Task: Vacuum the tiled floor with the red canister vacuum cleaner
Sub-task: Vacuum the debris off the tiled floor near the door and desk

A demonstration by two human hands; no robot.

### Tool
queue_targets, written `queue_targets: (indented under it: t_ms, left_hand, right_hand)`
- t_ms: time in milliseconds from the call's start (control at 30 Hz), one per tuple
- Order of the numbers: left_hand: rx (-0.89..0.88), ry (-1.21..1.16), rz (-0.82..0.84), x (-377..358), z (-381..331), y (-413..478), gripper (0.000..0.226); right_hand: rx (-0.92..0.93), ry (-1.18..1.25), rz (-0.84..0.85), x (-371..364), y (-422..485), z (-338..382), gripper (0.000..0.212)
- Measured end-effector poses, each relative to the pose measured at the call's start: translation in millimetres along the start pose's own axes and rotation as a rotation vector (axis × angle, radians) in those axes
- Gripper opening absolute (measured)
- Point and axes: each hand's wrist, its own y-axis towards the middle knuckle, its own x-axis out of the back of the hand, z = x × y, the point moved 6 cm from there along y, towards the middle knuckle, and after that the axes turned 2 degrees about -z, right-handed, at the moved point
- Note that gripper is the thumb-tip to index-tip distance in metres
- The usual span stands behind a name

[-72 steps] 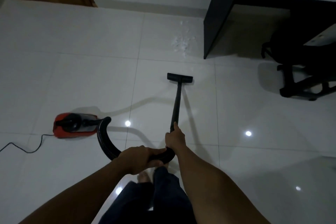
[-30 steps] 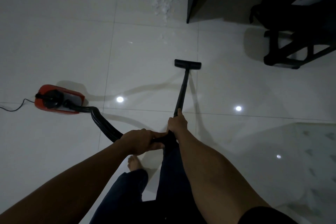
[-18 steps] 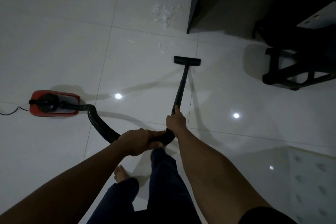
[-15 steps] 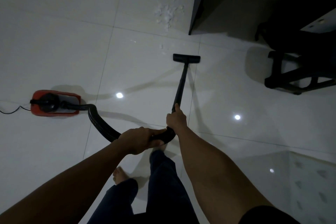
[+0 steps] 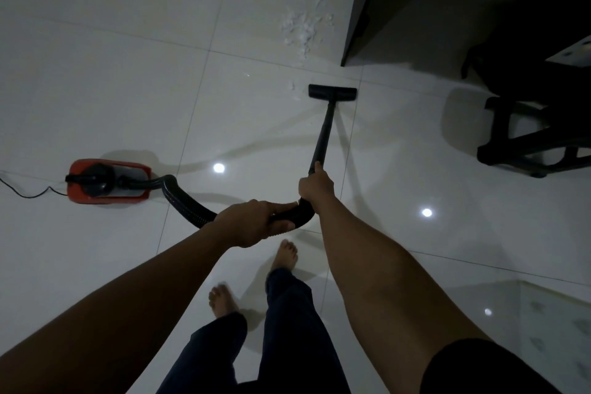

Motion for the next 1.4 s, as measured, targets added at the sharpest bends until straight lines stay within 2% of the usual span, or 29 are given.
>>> queue_targets:
  t_ms: [200,433,567,633,700,767,867,967,1100,1233,1400]
  left_hand:
    - [-0.037,0.047,0.080,-43,13,-45,0.058]
    - [-0.098,0.093,0.147,-89,36,-108,0.057]
    - [-0.092,0.109,0.142,-105,64,-144,0.058]
    - [-0.094,0.114,0.130,-112,83,-163,0.058]
    - [-0.099,0.115,0.119,-117,101,-177,0.058]
    - [-0.094,0.116,0.107,-119,115,-190,0.058]
    - [-0.088,0.113,0.076,-118,135,-205,0.058]
    - [-0.082,0.107,0.036,-110,147,-210,0.058]
    - [-0.094,0.099,0.027,-96,155,-206,0.058]
    - [-0.097,0.073,0.037,-82,157,-192,0.057]
    - [-0.088,0.020,0.022,-49,156,-152,0.061]
  right_hand:
    - [-0.070,0.026,0.029,-32,-47,-48,0.074]
    - [-0.066,0.042,0.051,-80,-109,-97,0.072]
    - [-0.086,0.050,0.071,-119,-144,-110,0.074]
    - [-0.103,0.008,0.075,-151,-140,-126,0.078]
    - [-0.114,-0.054,0.033,-199,-86,-167,0.084]
    - [-0.131,-0.093,0.028,-213,-95,-160,0.084]
    - [-0.133,-0.079,0.094,-200,-182,-107,0.076]
    - [-0.097,-0.041,0.099,-200,-193,-86,0.070]
    - [-0.058,-0.062,0.073,-214,-175,-79,0.076]
    - [-0.026,-0.161,0.046,-232,-113,-85,0.084]
    - [0.013,-0.173,0.047,-204,-96,-28,0.084]
